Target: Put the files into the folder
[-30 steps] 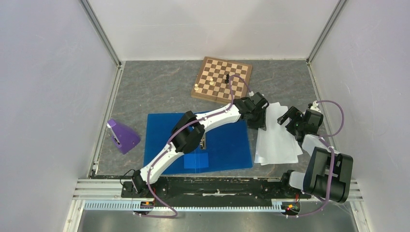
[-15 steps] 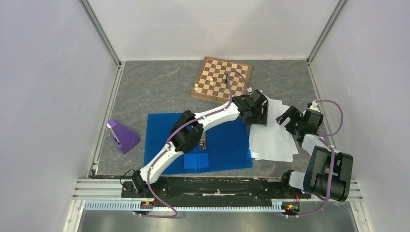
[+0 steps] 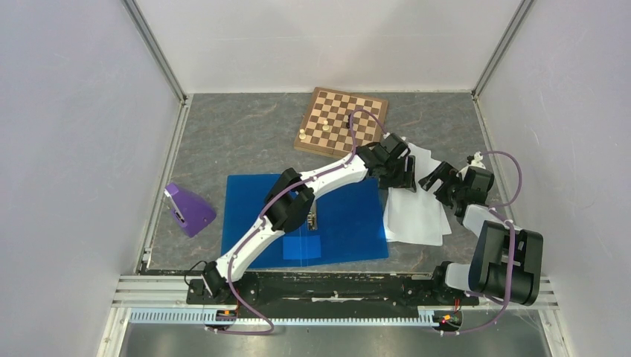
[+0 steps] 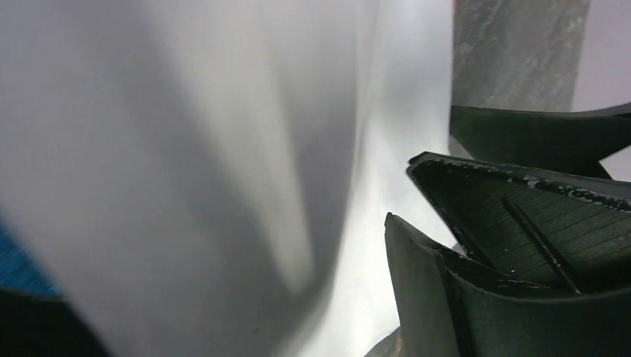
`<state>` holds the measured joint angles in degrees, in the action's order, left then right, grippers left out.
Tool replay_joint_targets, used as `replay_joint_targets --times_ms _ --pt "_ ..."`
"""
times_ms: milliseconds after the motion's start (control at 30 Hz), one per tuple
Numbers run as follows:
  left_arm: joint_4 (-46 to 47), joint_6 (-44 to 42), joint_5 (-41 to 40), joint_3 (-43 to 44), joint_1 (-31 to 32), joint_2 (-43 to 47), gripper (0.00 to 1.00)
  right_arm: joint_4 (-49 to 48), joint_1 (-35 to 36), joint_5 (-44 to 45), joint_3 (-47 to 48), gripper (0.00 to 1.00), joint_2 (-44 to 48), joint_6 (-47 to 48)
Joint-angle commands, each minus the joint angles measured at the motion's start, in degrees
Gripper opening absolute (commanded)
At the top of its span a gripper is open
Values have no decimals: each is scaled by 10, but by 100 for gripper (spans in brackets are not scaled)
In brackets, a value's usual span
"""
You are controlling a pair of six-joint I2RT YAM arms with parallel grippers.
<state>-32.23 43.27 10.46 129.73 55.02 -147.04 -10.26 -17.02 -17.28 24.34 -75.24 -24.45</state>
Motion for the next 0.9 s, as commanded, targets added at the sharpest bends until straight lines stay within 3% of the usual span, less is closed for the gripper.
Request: replay_joint_targets --times_ms 0,233,333,500,667,867 --pt "36 13 85 -1 3 -32 72 112 10 -38 -12 98 -26 -14" --pt "68 33 128 -1 -8 -14 59 120 10 -48 5 98 -25 -12" --pt "75 35 138 -2 -11 -9 45 119 10 -53 5 98 -24 -12" --pt "79 29 142 -8 -12 10 29 142 9 -36 20 98 3 -7" --pt "75 18 136 -9 -19 54 3 185 9 -7 60 98 56 5" --pt "92 5 133 -50 -37 148 2 225 9 -11 142 98 93 14"
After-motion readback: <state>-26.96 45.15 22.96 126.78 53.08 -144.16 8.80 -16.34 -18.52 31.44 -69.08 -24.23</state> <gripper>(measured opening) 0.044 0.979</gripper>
